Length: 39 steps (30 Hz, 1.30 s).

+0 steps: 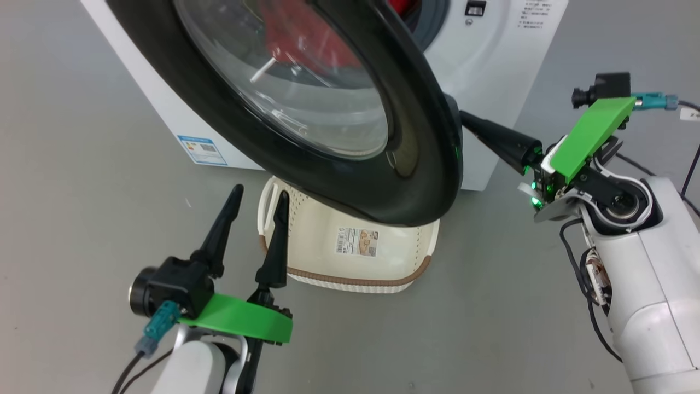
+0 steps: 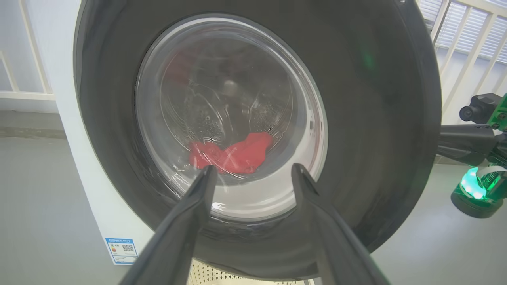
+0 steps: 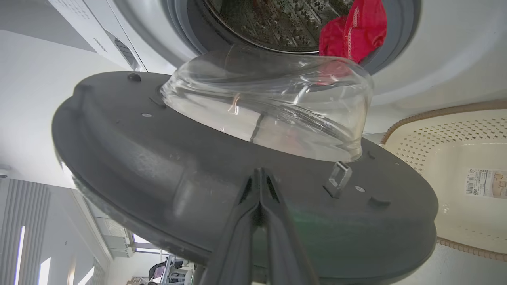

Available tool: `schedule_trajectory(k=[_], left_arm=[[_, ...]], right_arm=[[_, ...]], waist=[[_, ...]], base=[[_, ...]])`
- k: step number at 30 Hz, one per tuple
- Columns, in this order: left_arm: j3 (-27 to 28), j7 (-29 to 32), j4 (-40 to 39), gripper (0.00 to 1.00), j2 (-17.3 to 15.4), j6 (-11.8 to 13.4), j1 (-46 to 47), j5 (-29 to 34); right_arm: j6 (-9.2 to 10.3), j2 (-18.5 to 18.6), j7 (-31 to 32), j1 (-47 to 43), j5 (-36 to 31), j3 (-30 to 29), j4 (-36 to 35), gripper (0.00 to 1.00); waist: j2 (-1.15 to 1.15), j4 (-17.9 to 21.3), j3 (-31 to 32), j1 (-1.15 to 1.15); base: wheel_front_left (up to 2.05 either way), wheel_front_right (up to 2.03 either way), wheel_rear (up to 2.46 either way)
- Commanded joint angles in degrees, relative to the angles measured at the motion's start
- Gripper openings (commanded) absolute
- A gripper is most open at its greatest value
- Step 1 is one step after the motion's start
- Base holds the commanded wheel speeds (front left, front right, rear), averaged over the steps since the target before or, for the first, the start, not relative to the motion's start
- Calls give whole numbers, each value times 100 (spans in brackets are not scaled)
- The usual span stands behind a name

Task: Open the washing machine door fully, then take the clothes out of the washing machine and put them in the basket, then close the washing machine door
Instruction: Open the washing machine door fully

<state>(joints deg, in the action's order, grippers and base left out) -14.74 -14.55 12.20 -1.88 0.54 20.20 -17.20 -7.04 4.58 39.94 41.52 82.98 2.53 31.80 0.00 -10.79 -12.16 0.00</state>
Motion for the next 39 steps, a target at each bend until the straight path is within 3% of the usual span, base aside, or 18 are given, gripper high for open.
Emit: schedule_trajectory(k=[1,16,39], left_arm=[[169,-45,-103,100,-104,-11,-32,-1],[132,-45,-76,100,-103,58,-285,-79],[84,-33,-144,100,-149,164,-488,-195]], right_arm=[[-45,-145,68,-27,55,116,-207,0],[-45,-167,295,-627,389,442,-553,0],[-45,-169,49,-1059,1030,1354,-874,0]], waist=[[0,-77,93,0],[0,-469,538,0],[0,-1257,761,0]], base=[[0,0,0],[0,0,0],[0,0,0]])
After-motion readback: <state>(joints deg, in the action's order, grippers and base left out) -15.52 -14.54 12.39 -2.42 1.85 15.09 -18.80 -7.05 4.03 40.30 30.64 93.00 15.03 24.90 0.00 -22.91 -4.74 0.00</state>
